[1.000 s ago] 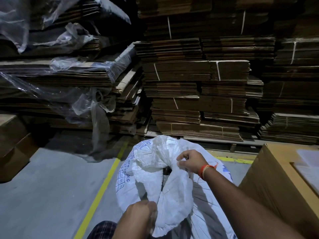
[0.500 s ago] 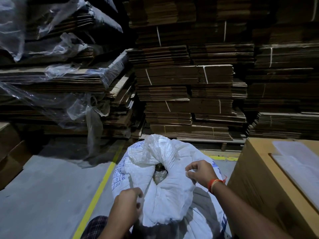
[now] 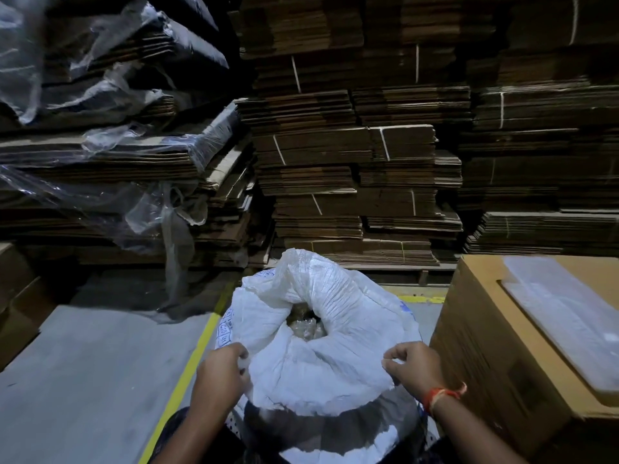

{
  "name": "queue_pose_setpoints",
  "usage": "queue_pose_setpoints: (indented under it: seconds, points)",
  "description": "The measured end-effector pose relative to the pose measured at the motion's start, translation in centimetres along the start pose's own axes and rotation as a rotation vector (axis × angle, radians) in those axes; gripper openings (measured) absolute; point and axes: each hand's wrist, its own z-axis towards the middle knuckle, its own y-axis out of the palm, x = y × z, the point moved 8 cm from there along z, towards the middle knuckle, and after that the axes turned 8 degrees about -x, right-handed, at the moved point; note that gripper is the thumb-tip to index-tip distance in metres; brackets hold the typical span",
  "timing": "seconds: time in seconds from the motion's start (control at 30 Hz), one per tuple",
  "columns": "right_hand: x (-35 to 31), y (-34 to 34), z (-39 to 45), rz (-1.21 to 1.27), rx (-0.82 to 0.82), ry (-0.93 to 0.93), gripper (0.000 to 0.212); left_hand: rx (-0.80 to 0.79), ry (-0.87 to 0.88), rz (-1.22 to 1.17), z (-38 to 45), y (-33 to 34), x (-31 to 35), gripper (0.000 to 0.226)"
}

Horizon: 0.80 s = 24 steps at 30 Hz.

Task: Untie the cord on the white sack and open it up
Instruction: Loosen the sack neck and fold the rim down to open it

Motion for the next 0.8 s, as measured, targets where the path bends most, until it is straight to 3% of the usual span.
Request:
queue_pose_setpoints:
  seconds: [0.4,0.63,0.8]
  points:
    - [3.2,2.3,-1.6,-0.001,-0.052,0.107,0.015,-0.086,-0.122,-0.075,1.3,0.5,-2.1,0.028]
    - [3.8,2.9,-2.0,-0.028,-0.061,0.142,0.015,-0.117,-0.161,-0.004,1.3,1.8,-3.6,0.027]
    - [4.4,4.7,-2.6,-0.177,-0.165,0.219,0.008,-0.321,-0.359,0.167,0.5,3.3,-4.8,0.021]
